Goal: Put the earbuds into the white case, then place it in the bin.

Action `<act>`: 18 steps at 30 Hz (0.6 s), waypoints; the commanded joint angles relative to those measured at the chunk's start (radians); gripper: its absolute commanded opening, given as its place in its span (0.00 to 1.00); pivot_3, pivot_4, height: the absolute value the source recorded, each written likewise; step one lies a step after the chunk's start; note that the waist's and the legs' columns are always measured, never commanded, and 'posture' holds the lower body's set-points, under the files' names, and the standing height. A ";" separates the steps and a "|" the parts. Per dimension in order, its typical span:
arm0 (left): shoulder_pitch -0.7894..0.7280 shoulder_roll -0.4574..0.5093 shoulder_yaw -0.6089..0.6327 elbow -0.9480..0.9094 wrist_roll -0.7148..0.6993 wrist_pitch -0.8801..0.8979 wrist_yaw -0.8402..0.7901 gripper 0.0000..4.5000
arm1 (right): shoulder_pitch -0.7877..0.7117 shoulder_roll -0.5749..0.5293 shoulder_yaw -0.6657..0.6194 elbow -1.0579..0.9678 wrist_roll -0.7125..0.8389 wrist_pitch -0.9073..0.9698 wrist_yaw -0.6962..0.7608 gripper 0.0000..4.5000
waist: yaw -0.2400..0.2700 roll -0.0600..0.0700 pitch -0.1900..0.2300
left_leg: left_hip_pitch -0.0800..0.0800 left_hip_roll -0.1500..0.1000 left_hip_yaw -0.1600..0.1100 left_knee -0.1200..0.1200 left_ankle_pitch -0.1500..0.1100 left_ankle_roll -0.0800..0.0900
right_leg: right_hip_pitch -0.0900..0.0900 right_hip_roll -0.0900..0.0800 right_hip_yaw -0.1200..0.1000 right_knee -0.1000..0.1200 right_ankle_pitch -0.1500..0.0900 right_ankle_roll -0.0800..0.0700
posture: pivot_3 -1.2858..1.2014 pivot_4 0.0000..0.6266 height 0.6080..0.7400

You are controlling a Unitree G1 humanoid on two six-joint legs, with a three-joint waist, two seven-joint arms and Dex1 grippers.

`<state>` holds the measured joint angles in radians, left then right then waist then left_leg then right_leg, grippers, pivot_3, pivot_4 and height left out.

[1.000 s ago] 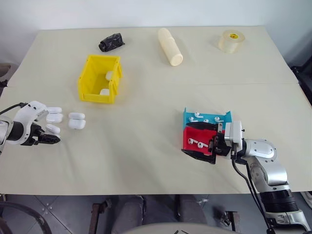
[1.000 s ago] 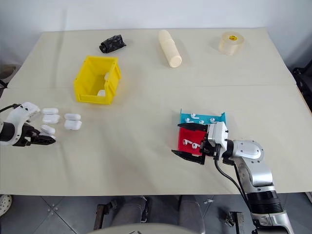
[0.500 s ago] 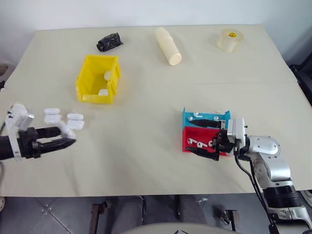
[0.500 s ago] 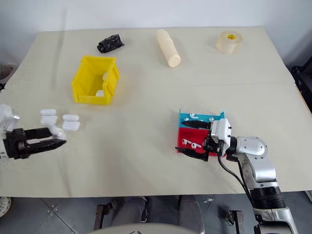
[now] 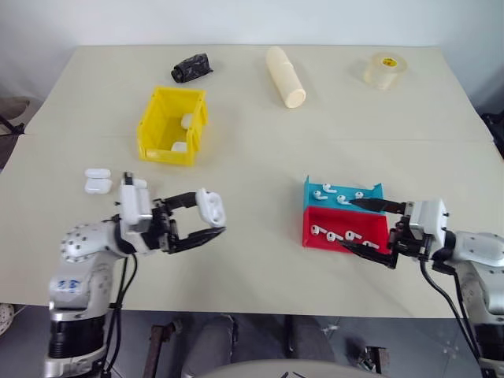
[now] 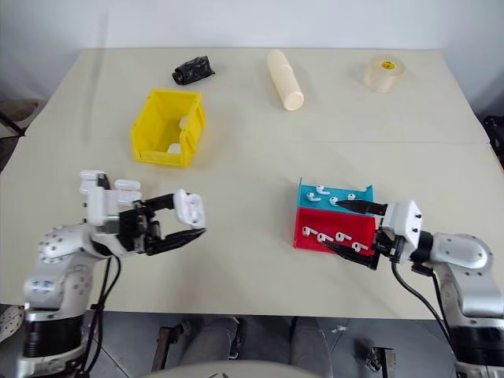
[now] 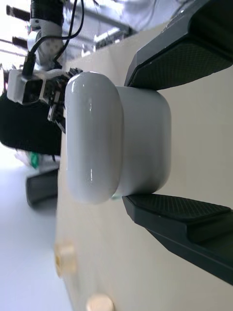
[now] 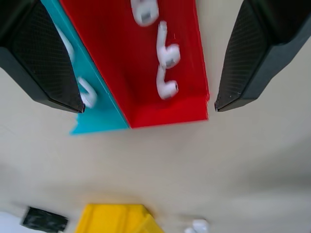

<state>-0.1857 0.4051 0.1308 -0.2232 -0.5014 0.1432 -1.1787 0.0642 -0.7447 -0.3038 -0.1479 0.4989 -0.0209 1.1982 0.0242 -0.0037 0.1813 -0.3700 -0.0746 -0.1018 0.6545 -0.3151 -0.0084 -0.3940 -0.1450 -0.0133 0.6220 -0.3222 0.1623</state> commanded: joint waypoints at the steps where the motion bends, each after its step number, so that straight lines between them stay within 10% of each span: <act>1: -0.039 -0.041 -0.068 0.041 0.009 -0.090 -0.021 0.62 | 0.084 -0.021 -0.108 -0.076 0.026 -0.005 -0.024 1.00 | 0.000 0.000 0.000 | 0.000 0.000 0.000 0.001 0.000 0.000 | 0.000 0.000 0.000 0.000 0.000 0.000 | 0.52 0.24 1.00; 18: -0.118 -0.256 -0.283 0.173 0.032 -0.293 -0.041 0.62 | 0.430 -0.065 -0.370 -0.217 0.002 0.084 -0.078 1.00 | 0.000 0.000 0.000 | 0.000 -0.001 0.002 0.005 -0.003 0.005 | 0.003 0.000 0.002 -0.002 0.001 0.003 | 0.52 0.24 1.00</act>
<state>-0.3086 0.1390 -0.1452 -0.0240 -0.4657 -0.1348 -1.2158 0.4976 -0.7859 -0.6651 -0.3089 0.4910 0.0333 1.1376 0.0247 -0.0040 0.1814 -0.3699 -0.0750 -0.1000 0.6591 -0.3178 -0.0038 -0.3915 -0.1447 -0.0112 0.6204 -0.3208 0.1649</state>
